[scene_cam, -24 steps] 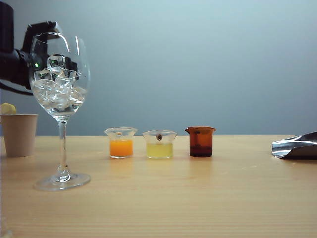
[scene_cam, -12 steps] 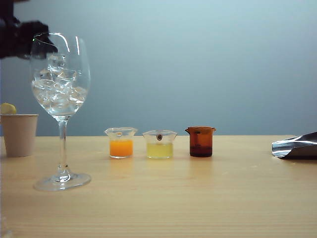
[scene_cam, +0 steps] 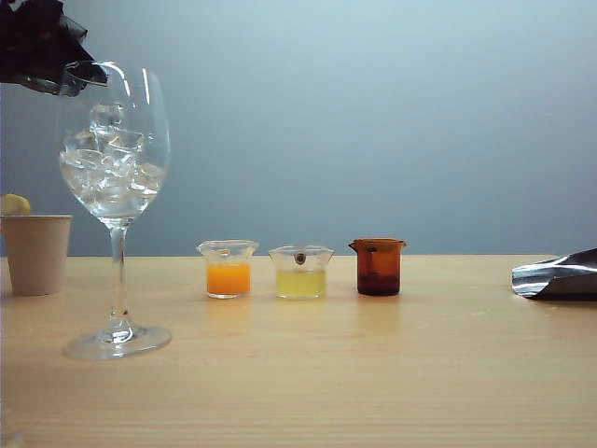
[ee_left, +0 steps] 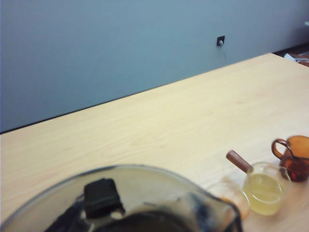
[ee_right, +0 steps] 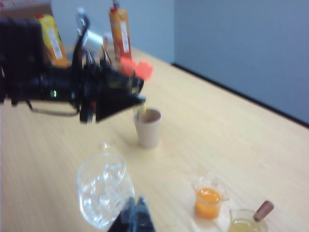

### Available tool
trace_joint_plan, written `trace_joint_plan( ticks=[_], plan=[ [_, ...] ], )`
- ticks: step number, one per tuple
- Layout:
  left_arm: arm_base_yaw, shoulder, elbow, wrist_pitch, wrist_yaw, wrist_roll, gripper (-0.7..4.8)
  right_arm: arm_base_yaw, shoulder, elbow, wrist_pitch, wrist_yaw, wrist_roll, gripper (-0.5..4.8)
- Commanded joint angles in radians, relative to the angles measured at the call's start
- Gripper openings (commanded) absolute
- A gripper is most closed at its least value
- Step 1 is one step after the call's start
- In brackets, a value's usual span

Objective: Pick up the first measuring cup from the left, pour the coconut rum inside into the goblet, and finally put the measuring cup back in its original place.

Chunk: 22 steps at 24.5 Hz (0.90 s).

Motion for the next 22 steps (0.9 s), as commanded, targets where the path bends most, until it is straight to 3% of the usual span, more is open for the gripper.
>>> trace_joint_plan(
  ticks=[1,7,10,22],
  plan=[
    [0.0,-0.024,0.002,-0.023,0.042,0.005,1.77,-0.004,-0.001,0.022,0.014,0.003,0.003,-0.06],
    [0.0,-0.041,0.002,-0.094,0.115,0.039,1.77,-0.003,-0.006,0.032,-0.013,-0.004,0.004,-0.06],
    [0.0,-0.055,0.002,-0.175,0.115,0.144,1.5,0.02,-0.007,0.032,-0.016,-0.039,0.004,-0.06],
    [-0.001,-0.063,0.002,-0.152,0.218,0.209,1.5,0.076,-0.007,0.032,-0.016,0.009,0.003,-0.06]
  ],
)
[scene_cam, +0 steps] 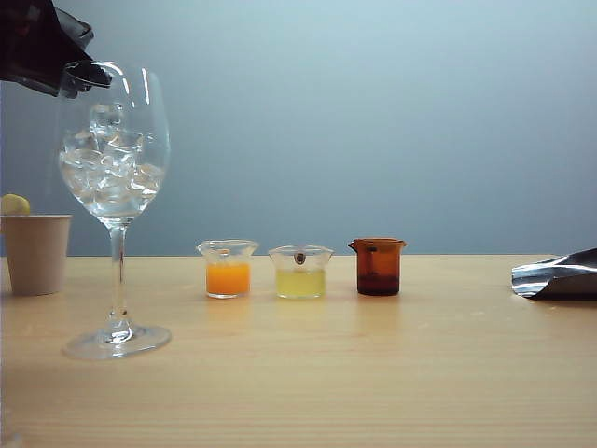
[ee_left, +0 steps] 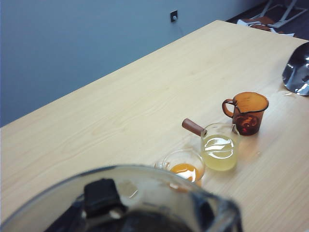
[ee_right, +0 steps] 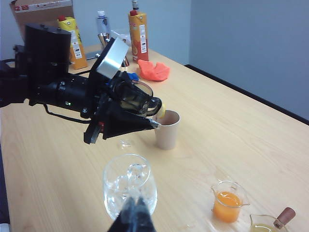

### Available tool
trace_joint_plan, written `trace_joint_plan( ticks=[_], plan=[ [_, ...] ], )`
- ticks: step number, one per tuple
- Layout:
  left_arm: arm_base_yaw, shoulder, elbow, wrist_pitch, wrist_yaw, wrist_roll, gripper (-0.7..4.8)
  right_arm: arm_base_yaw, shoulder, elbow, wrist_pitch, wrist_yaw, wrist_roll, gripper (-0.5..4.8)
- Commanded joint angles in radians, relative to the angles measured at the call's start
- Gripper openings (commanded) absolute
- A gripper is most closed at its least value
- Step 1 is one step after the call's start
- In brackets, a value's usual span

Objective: Pick up the first measuring cup from the left, pour the coconut rum inside into the goblet, and finally put the measuring cup back in its original place.

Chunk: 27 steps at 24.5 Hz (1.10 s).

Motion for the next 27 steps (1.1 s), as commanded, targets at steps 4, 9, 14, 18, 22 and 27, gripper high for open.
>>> trace_joint_plan(
  ticks=[4,9,14,18,22,27],
  plan=[
    [0.0,-0.016,0.002,0.032,0.063,0.012,1.5,0.001,-0.005,0.005,0.013,0.002,0.003,-0.06],
    [-0.001,-0.027,0.003,0.033,0.063,0.076,1.5,0.001,-0.005,0.005,0.013,0.002,0.0,-0.06],
    [-0.002,-0.031,0.003,0.045,0.069,0.137,1.5,0.001,-0.003,0.005,0.013,0.002,-0.005,-0.07],
    [-0.015,-0.031,0.003,0.05,0.08,0.145,1.5,0.0,-0.003,0.005,0.013,0.002,-0.006,-0.06],
    [-0.052,-0.034,0.004,0.053,0.074,0.218,1.5,0.0,-0.003,0.005,0.014,0.002,-0.027,-0.06],
    [-0.089,-0.042,0.004,0.053,0.011,0.248,1.5,0.0,-0.003,0.005,0.013,0.001,-0.027,-0.06]
  ],
)
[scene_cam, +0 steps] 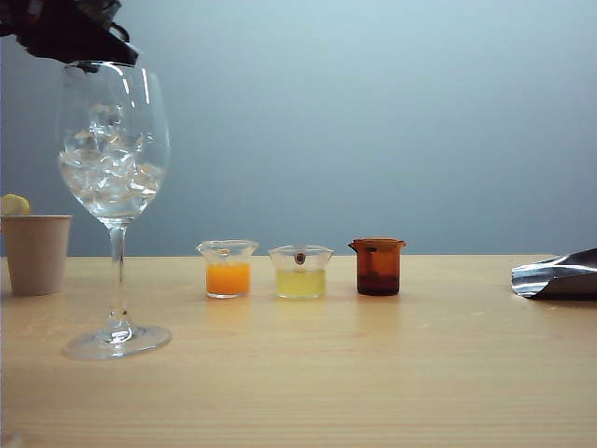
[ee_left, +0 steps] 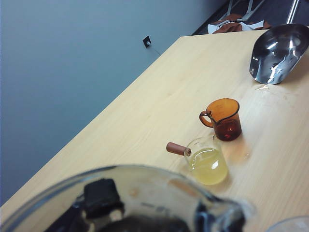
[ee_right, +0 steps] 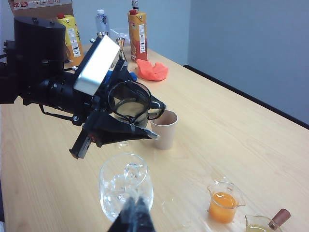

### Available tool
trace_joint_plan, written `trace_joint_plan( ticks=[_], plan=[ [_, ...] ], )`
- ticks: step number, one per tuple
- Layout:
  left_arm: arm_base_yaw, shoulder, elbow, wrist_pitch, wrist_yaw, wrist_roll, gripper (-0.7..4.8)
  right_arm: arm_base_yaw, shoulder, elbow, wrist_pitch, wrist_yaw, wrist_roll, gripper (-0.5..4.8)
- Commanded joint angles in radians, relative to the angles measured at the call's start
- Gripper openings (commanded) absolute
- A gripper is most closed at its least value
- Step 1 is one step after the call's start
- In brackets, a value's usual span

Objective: Pick up the first measuring cup from the left, pour the coconut rum inside into the goblet, and finally put the measuring cup back in its original place.

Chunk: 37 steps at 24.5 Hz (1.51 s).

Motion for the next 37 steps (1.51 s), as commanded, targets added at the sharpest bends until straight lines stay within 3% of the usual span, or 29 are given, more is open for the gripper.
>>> trace_joint_plan(
  ticks=[1,5,13,19,30,37],
  plan=[
    [0.001,-0.01,0.005,0.024,-0.029,0.034,1.5,0.0,-0.003,0.005,0.013,0.0,-0.005,-0.07],
    [0.001,-0.023,0.005,0.025,-0.032,0.118,1.5,0.0,-0.003,0.004,0.013,0.0,-0.005,-0.07],
    [0.001,-0.028,0.005,0.029,-0.033,0.12,1.47,0.0,0.01,0.003,0.014,0.0,-0.005,-0.06],
    [0.001,-0.046,0.005,0.03,-0.029,0.229,1.18,0.0,0.01,0.003,0.029,0.0,-0.027,-0.06],
    [0.0,-0.067,0.005,0.03,0.02,0.251,1.18,-0.001,0.01,0.003,0.089,0.0,-0.069,-0.06],
    [0.0,-0.066,0.005,0.029,-0.001,0.359,1.18,-0.001,0.01,0.003,0.104,0.0,-0.092,-0.06]
  ],
)
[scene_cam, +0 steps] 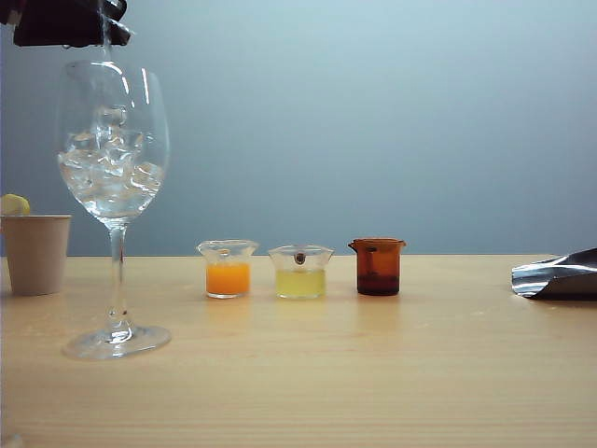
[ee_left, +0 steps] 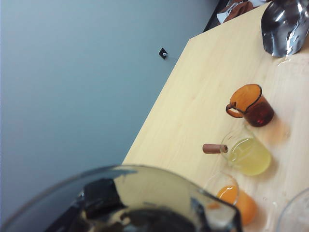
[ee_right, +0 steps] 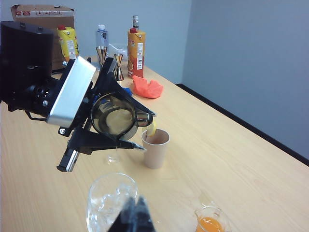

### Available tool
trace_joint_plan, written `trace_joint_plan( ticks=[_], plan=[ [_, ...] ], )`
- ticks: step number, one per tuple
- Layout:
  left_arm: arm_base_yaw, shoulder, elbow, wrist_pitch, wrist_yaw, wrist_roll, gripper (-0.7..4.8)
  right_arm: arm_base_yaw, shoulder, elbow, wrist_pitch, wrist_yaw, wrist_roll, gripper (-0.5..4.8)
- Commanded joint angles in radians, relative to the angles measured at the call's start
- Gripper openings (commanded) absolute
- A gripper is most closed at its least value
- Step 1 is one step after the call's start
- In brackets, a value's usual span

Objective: Pick up the first measuring cup from the left, pour the coconut rum inside into the goblet, and finally put the measuring cup back in its original place.

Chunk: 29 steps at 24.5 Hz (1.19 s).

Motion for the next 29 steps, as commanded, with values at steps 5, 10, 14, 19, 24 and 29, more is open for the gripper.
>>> trace_joint_plan(
  ticks=[5,10,14,19,24,29],
  plan=[
    [-0.001,-0.005,0.005,0.016,-0.045,0.082,1.15,0.0,0.015,0.003,0.044,0.0,-0.026,-0.06],
    [-0.001,-0.005,0.005,0.021,-0.045,0.128,1.15,0.0,0.029,0.003,0.045,-0.001,-0.026,-0.06],
    [-0.029,-0.005,0.005,0.019,-0.058,0.2,1.14,0.0,0.033,0.003,0.045,-0.001,-0.026,-0.06],
    [-0.03,-0.005,0.005,0.02,-0.067,0.217,1.15,0.0,0.033,0.003,0.045,-0.001,-0.026,-0.06],
    [-0.03,-0.005,0.005,0.02,-0.069,0.291,1.15,0.0,0.033,0.003,0.045,-0.001,-0.026,-0.06],
    [-0.031,-0.005,0.005,0.021,-0.068,0.299,1.14,0.0,0.033,0.003,0.042,-0.001,-0.026,-0.06]
  ],
)
